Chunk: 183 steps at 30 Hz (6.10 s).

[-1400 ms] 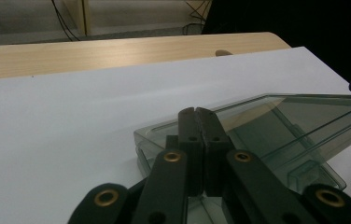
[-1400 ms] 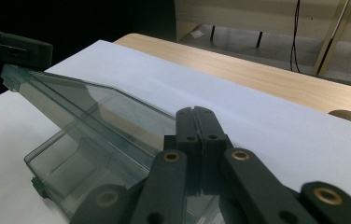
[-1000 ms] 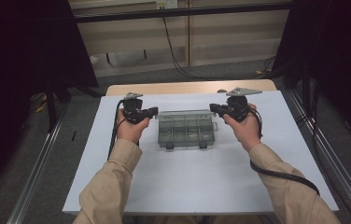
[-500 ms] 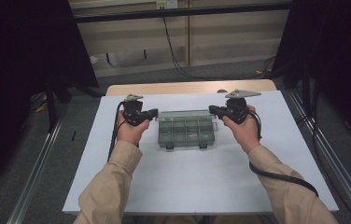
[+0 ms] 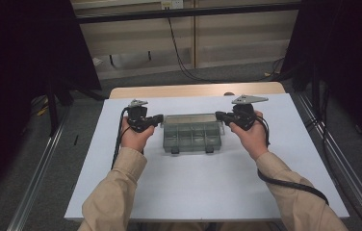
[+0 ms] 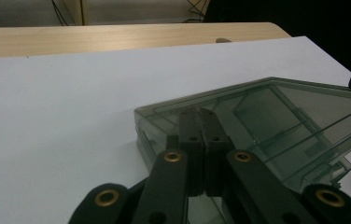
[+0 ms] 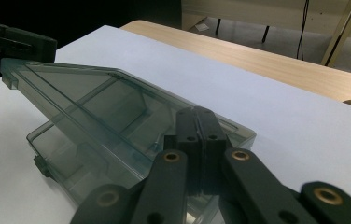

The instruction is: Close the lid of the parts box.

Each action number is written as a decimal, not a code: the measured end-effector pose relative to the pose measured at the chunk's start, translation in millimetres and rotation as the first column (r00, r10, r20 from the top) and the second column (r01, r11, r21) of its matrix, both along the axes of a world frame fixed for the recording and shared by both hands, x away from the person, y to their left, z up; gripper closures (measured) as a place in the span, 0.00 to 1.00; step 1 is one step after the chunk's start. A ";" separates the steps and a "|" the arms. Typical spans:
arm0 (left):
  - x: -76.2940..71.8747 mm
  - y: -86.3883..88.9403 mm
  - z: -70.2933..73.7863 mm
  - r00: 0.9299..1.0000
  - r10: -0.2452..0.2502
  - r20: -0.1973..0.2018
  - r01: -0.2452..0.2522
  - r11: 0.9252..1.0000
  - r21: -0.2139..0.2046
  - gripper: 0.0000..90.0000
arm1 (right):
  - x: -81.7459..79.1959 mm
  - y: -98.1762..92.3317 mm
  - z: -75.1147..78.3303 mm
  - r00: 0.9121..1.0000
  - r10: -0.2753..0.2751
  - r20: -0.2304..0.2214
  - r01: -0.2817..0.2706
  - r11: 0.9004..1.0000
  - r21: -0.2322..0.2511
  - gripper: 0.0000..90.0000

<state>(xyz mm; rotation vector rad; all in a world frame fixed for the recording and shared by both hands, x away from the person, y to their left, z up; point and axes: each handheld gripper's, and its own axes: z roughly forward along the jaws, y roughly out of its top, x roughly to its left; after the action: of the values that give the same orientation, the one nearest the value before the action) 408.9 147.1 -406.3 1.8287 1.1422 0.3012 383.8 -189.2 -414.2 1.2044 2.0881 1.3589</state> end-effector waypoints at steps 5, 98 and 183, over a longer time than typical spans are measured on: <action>-1.3 0.2 -2.0 1.000 -0.002 -0.003 0.002 1.000 0.007 0.99 | -0.6 1.8 -1.4 1.000 0.008 0.000 -0.008 1.000 -0.002 1.00; -20.9 -2.6 -37.8 1.000 -0.026 0.003 0.026 1.000 -0.009 1.00 | -14.9 3.7 -38.6 1.000 0.012 -0.014 -0.012 1.000 -0.012 1.00; -37.4 -9.8 -52.6 0.998 -0.067 -0.001 0.067 0.998 -0.009 1.00 | -34.4 6.7 -57.3 0.999 0.046 0.026 -0.045 0.999 -0.024 1.00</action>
<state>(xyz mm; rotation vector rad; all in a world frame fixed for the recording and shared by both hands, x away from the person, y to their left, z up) 371.5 137.3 -459.0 1.8556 1.0787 0.2561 349.3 -182.5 -471.5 1.1305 2.1193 1.3588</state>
